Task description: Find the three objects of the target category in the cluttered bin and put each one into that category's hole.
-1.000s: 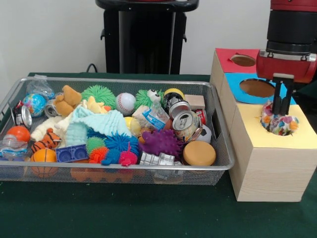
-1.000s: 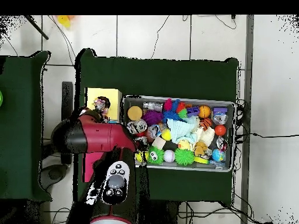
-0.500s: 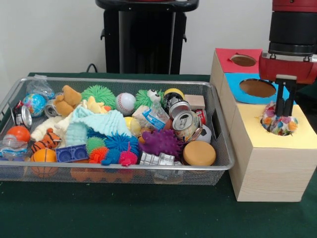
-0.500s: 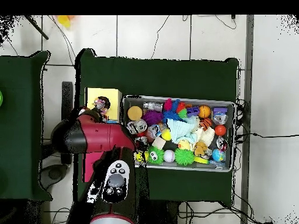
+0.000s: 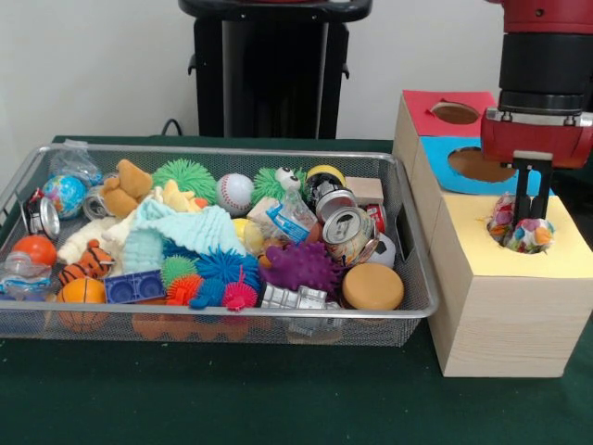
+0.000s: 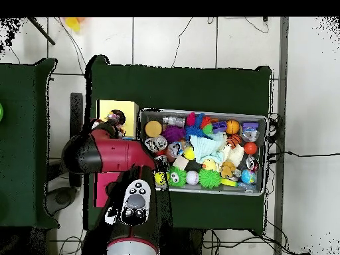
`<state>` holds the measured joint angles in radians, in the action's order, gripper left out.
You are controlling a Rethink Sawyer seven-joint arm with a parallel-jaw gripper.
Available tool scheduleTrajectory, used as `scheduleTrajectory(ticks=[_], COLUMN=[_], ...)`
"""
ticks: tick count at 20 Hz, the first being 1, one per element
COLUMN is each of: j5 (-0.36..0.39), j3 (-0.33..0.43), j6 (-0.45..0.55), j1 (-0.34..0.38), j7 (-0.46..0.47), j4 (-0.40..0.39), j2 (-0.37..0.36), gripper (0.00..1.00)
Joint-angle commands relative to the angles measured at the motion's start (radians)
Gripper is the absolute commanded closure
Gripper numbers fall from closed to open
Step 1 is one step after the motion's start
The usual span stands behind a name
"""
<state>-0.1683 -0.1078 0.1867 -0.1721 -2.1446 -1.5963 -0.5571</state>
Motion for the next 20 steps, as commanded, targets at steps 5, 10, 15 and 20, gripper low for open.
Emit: scheduleTrajectory(ticks=[5,10,15,20], j5=[0.015,0.011,0.025,0.037], j3=[0.098,0.081,0.11,0.137], j6=[-0.083,-0.099,-0.115,-0.131], j1=[0.024,0.006,0.029,0.042], j7=[-0.142,-0.155,-0.138,-0.121], j4=[-0.087,-0.094,-0.105,-0.087], j2=[0.069,0.07,0.074,0.11], gripper=[1.0,1.0,1.0,1.0])
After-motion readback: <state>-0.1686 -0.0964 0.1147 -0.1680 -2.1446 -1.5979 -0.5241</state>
